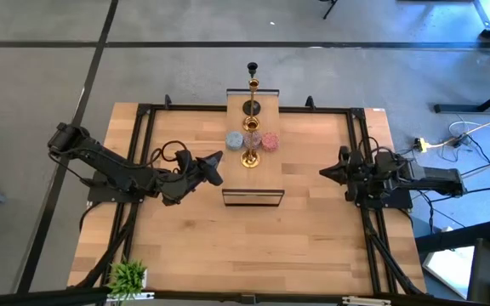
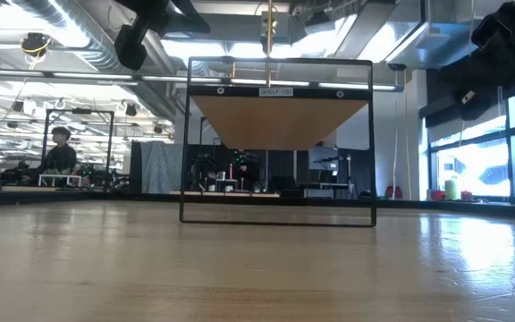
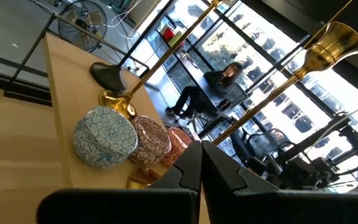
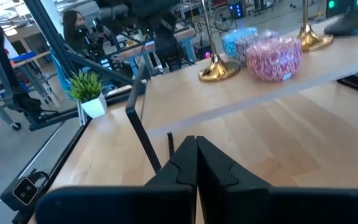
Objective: Pick & Place candle stick holders
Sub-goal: Return to Home Position
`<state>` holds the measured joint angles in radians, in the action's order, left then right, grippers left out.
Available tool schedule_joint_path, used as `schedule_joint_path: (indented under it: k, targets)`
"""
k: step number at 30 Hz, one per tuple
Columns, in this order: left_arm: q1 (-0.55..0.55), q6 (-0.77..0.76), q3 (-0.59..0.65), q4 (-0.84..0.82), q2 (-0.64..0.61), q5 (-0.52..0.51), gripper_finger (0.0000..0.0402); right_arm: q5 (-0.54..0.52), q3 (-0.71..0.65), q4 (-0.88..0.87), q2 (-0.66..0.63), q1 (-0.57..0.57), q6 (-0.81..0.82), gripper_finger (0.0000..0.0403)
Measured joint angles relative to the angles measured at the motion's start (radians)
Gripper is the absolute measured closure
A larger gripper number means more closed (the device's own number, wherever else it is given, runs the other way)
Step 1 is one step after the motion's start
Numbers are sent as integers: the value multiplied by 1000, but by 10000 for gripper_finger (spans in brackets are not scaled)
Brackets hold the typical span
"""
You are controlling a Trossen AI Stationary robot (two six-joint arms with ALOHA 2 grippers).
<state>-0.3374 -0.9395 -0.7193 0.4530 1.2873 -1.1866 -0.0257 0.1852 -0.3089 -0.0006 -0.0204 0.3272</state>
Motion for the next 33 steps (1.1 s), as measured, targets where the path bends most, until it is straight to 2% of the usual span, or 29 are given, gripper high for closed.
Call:
schedule_joint_path:
  k: [7, 17, 33]
  targets:
    - [0, -9, 0, 0, 0, 0, 400, 0, -32, 9, 0, 0, 9, 403]
    - [0, -17, 0, 0, 0, 12, 400, 2, -111, 119, 0, 0, 29, 403]
    - [0, -12, 0, 0, 0, 46, 400, -31, -111, 126, 0, 2, 32, 403]
